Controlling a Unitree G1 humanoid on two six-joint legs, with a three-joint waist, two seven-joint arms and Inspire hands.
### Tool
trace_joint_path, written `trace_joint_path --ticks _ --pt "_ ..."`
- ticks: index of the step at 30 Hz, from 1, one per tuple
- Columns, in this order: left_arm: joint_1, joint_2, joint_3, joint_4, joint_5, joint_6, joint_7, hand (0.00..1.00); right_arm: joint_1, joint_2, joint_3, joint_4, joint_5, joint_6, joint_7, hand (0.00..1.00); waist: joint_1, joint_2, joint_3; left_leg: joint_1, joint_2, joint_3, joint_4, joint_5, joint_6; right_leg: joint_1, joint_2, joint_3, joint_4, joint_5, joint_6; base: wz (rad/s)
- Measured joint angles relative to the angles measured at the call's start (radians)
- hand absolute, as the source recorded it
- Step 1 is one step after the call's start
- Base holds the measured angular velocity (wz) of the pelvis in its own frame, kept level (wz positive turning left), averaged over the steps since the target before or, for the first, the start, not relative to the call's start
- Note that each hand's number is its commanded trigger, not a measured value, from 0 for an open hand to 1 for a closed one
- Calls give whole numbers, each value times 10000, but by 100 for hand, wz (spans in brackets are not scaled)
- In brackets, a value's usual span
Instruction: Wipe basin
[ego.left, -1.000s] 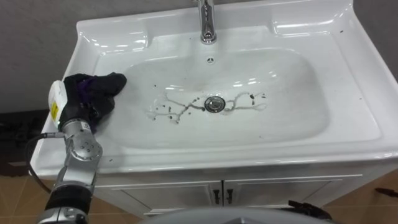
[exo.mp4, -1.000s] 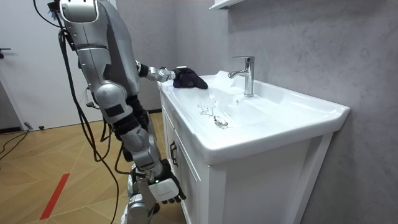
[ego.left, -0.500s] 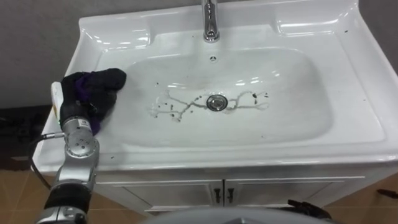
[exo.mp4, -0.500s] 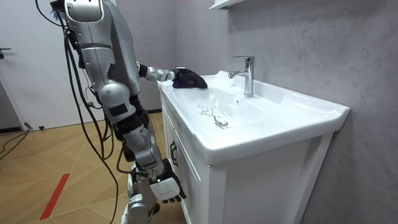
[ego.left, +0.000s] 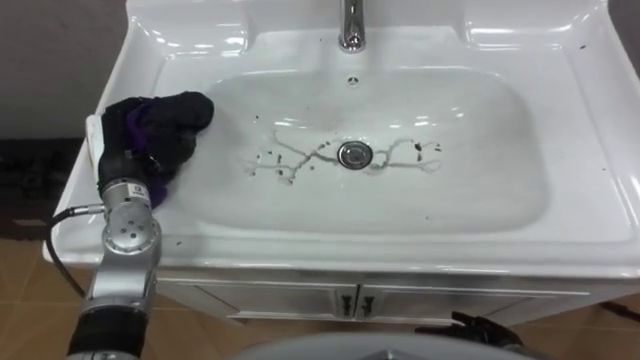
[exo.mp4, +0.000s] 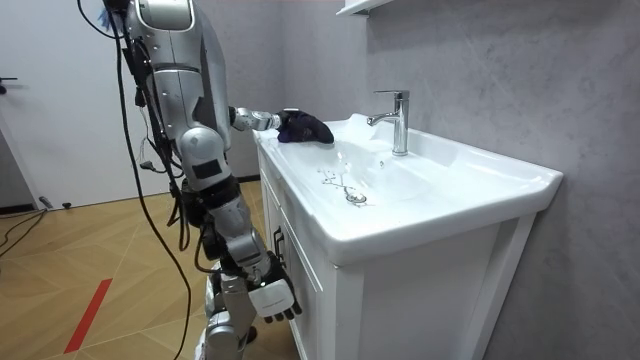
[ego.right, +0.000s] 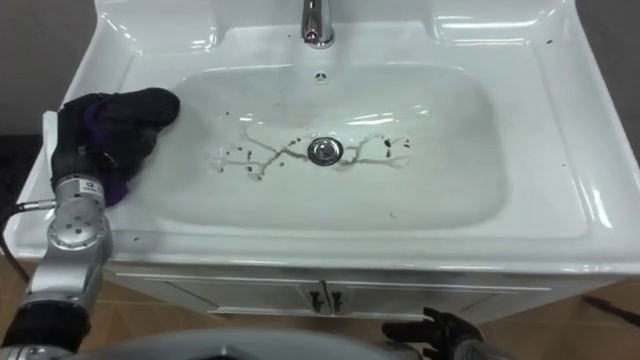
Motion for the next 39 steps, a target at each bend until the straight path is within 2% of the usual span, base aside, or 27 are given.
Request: trace_joint_path --ticks 2,6,14,18,20,24,27,33,39 --pt "8 -46 -20 -196 -1 131 -77 100 -2 2 0 2 -3 -15 4 0 8 31 -21 -3 -14 -40 -2 0 0 19 -10 -64 -4 0 1 11" --pt "9 -103 -24 -246 34 144 -105 100 0 2 6 32 -3 -128 6 0 -3 65 -35 -5 -27 -164 -11 0 0 43 -13 -102 0 1 1 2" --pt "9 -193 -26 -246 41 144 -165 100 7 1 5 39 -3 -209 3 0 -12 111 -6 -1 -30 -197 -2 -1 1 53 -15 -111 40 3 1 0" --pt "9 -389 -31 -445 51 145 -139 100 -6 0 2 57 3 -230 7 0 -32 130 11 -142 -46 -207 139 -2 4 -9 -22 -106 2 8 11 2" --pt "9 -504 -107 -557 21 144 -82 100 -14 -3 14 135 19 -309 23 0 -5 138 15 -141 -50 -197 138 -2 4 -9 -25 -95 -2 11 14 2" --pt "9 -504 -475 -755 -52 143 135 100 -32 -12 127 162 90 -416 24 0 -20 199 53 -155 -54 -196 134 -2 4 -9 -26 -89 -17 11 15 0" --pt "9 -504 -695 -998 -51 138 217 100 -163 -11 228 434 142 -533 22 0 -23 204 51 -157 -54 -196 133 -2 4 -9 -25 -89 -28 10 14 0" --pt "76 -533 -781 -2186 174 100 398 100 -209 6 283 466 42 -672 20 0 -20 111 85 -154 -59 -192 128 -2 4 -11 -28 -80 -36 8 11 0" --pt "77 -544 -784 -2495 1275 -37 1128 100 -185 78 377 509 38 -780 -57 0 -3 5 35 -145 -56 -185 131 -2 3 -12 -26 -81 -24 10 10 -1"
